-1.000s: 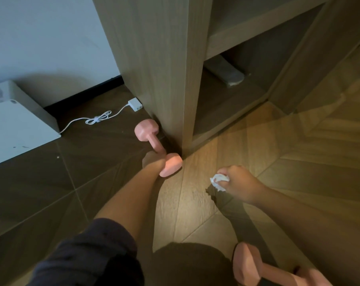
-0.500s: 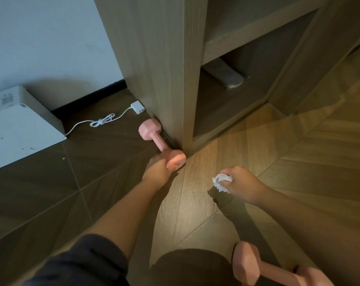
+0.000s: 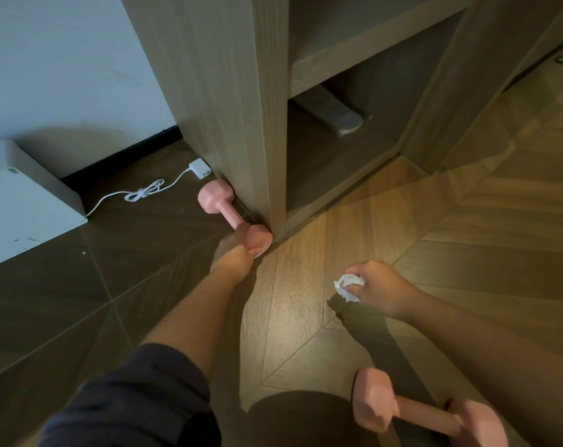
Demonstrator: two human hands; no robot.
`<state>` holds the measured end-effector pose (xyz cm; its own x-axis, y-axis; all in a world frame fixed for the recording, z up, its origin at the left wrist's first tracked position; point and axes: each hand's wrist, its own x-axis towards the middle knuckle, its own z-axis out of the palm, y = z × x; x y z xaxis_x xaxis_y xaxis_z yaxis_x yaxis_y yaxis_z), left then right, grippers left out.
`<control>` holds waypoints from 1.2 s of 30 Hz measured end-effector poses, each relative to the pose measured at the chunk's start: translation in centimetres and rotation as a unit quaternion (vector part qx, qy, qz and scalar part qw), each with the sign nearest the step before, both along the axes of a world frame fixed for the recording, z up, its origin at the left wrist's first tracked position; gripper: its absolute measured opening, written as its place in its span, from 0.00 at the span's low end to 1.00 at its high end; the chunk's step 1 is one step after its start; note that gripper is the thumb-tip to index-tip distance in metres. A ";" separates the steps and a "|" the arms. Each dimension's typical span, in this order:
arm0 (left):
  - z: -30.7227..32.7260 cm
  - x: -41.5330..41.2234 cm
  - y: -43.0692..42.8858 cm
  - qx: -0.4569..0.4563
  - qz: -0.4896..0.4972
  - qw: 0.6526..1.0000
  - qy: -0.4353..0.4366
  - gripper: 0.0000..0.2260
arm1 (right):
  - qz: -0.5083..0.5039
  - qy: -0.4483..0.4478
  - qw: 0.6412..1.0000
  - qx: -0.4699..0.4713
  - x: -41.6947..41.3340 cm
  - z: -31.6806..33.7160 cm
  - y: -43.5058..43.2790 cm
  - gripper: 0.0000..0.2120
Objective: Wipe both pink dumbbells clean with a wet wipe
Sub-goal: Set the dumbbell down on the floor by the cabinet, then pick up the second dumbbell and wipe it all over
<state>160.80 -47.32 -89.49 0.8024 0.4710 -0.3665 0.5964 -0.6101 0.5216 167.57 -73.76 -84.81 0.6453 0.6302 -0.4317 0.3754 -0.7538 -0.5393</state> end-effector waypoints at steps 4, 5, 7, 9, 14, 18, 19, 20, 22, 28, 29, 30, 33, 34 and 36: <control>0.3 -0.1 -0.1 0.002 -0.010 1.000 0.016 0.24 | 0.007 -0.004 1.000 -0.002 0.2 0.5 0.3 0.08; 0.4 0.0 -0.1 0.006 -0.011 1.000 0.023 0.25 | 0.007 -0.007 1.000 0.000 0.3 0.7 0.4 0.08; 0.7 0.3 0.0 0.017 -0.007 0.999 0.039 0.26 | 0.008 -0.009 1.000 0.004 0.4 0.9 0.3 0.07; 1.2 0.5 -0.3 0.012 0.026 0.998 0.052 0.28 | 0.011 -0.001 1.000 -0.005 0.2 1.0 -0.2 0.08; 2.9 -2.4 -3.8 0.142 0.025 0.989 -0.015 0.32 | 0.051 0.031 0.997 -0.054 -0.7 1.9 -3.1 0.09; 3.9 -6.4 -8.2 0.141 -0.112 0.984 0.010 0.24 | 0.097 0.062 0.986 -0.120 -2.1 1.5 -6.7 0.10; 4.0 -7.3 -9.5 0.131 -0.148 0.980 0.038 0.23 | 0.105 0.070 0.981 -0.144 -2.5 1.2 -7.7 0.13; 4.0 -8.3 -10.8 0.113 -0.176 0.975 0.068 0.23 | 0.112 0.076 0.977 -0.166 -2.9 0.7 -8.7 0.16; 4.3 -10.0 -13.5 0.050 -0.213 0.968 0.122 0.26 | 0.119 0.083 0.970 -0.195 -3.9 -0.2 -10.4 0.21; 3.8 -11.7 -22.8 -0.100 -0.214 0.956 0.171 0.34 | 0.141 0.123 0.957 -0.223 -6.1 -2.3 -13.3 0.24; 3.4 -11.8 -24.1 -0.112 -0.194 0.960 0.166 0.33 | 0.148 0.118 0.956 -0.226 -6.3 -2.6 -13.5 0.25; 3.0 -11.8 -25.2 -0.112 -0.168 0.966 0.163 0.32 | 0.152 0.111 0.955 -0.227 -6.3 -2.9 -13.7 0.25; 2.3 -11.7 -26.6 -0.066 -0.114 0.979 0.158 0.30 | 0.154 0.107 0.957 -0.222 -6.3 -3.5 -14.3 0.23; 2.1 -11.7 -26.7 -0.055 -0.109 0.981 0.153 0.28 | 0.155 0.112 0.957 -0.219 -6.4 -3.6 -14.4 0.22; 2.1 -12.1 -27.1 -0.049 -0.106 0.983 0.142 0.26 | 0.162 0.130 0.954 -0.215 -6.8 -3.7 -14.4 0.20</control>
